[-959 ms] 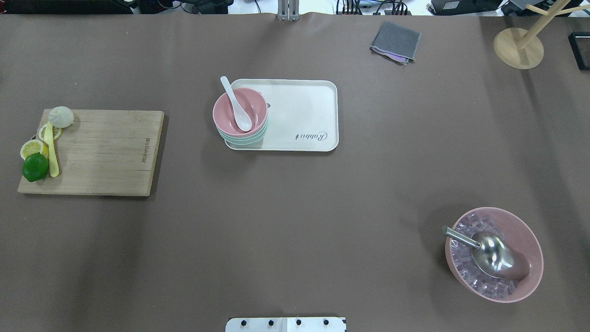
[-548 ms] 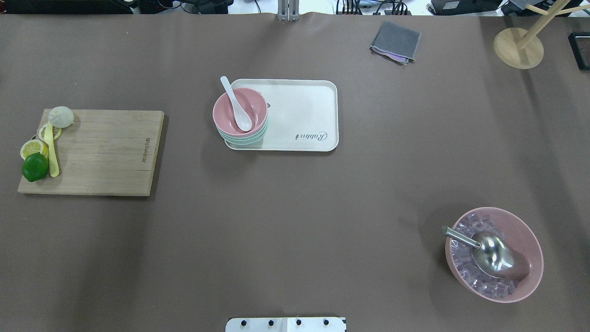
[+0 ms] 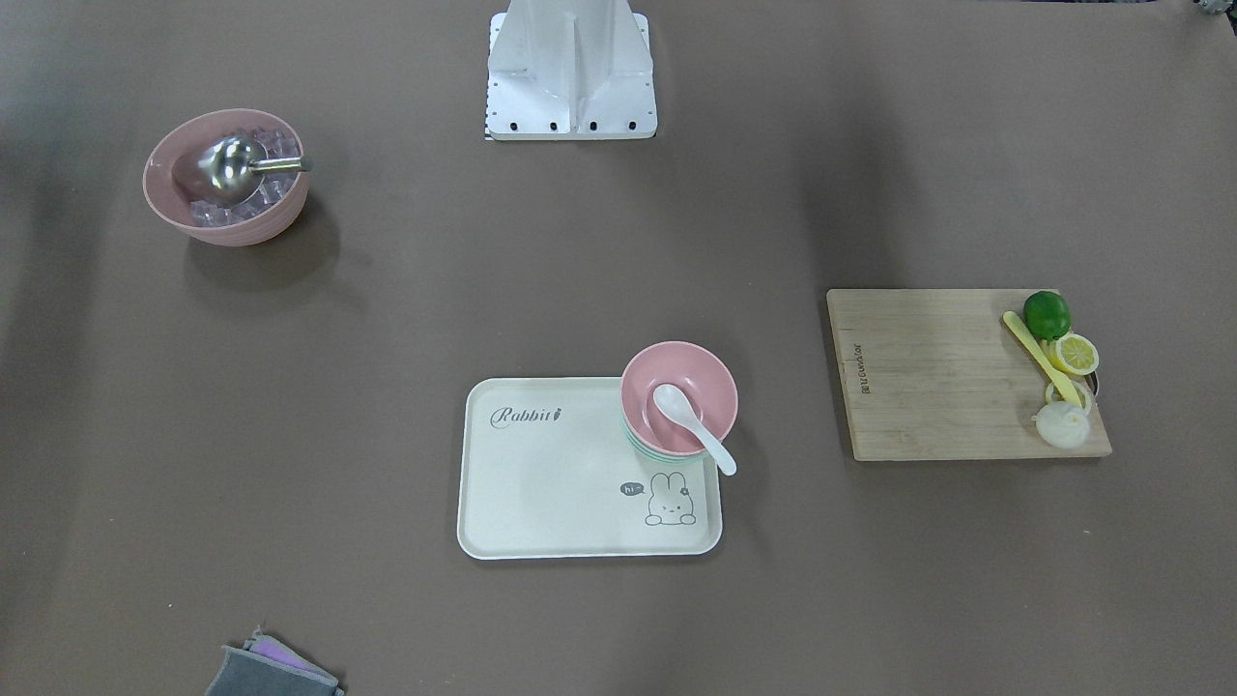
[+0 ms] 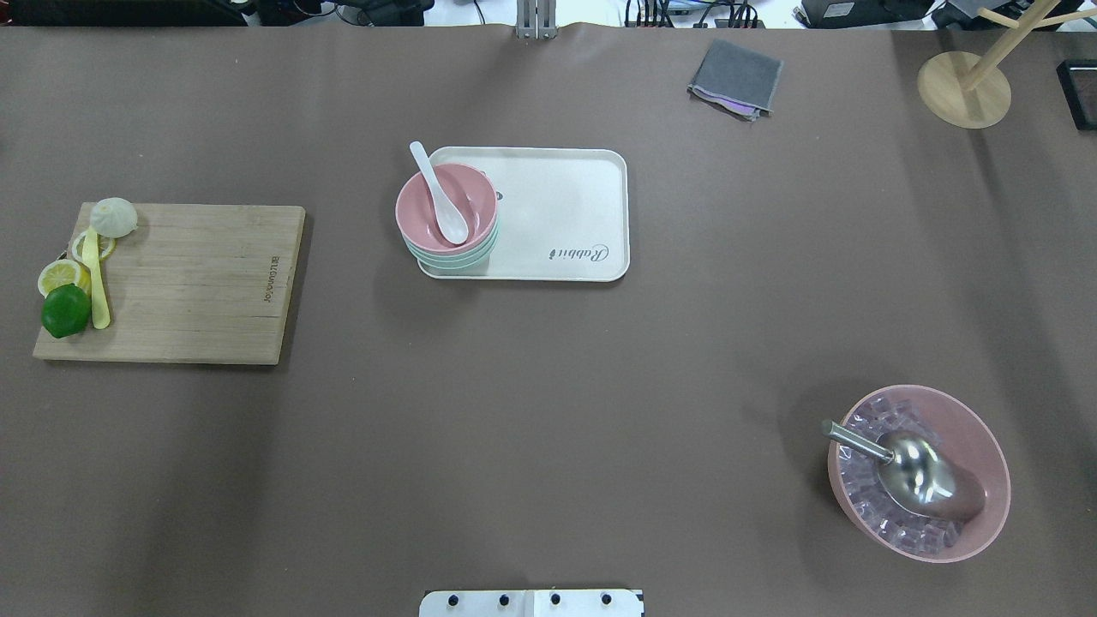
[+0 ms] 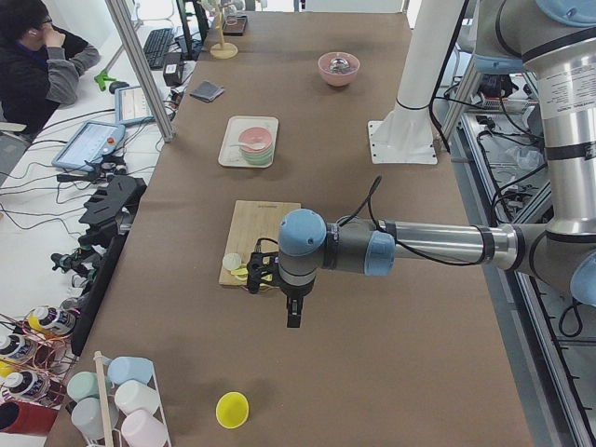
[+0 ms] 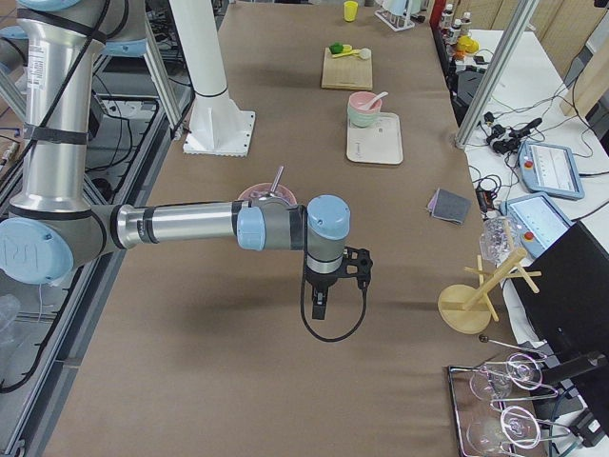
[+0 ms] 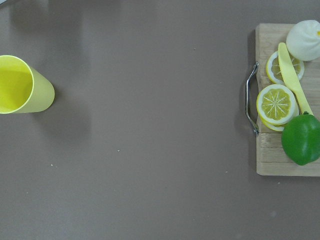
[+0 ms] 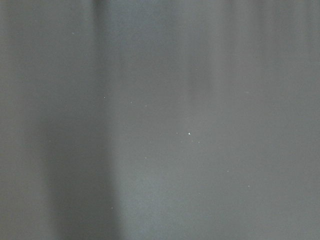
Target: Stack pink bowl on green and place spoon
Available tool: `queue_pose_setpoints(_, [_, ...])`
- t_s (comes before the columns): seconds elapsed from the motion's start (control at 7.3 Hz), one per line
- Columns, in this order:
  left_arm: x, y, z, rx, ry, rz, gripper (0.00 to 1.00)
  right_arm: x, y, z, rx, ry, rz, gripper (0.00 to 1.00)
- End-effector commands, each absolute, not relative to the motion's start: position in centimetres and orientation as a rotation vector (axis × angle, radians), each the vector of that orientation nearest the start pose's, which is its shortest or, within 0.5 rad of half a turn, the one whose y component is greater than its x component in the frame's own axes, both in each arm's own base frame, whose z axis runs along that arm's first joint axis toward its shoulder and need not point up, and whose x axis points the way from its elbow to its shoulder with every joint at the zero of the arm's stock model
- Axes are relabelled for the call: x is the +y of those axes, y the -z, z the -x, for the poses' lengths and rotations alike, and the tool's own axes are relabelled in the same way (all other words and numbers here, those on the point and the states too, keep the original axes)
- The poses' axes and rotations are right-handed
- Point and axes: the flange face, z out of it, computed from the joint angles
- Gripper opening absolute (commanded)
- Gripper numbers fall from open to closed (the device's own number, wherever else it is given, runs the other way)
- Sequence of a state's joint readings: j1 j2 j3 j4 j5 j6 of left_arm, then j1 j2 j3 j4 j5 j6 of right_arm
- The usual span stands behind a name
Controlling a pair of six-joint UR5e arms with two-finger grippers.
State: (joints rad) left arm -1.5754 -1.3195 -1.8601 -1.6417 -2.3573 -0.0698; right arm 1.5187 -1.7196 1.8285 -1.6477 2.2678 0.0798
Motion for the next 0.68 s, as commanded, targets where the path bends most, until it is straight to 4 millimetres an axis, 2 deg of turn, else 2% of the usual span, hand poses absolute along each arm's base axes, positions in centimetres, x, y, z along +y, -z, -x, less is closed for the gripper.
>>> queue_pose_setpoints(0.0, [-39.21, -61.72, 6.47, 0.788, 0.026, -0.081, 0.98, -43.19, -61.35, -4.70, -0.697, -0.016, 0.017, 1.00])
queue_pose_setpoints(0.55, [-38.23, -61.41, 6.71, 0.786, 0.032, -0.083, 0.98, -43.20, -61.33, -4.69, -0.697, -0.015, 0.015, 1.00])
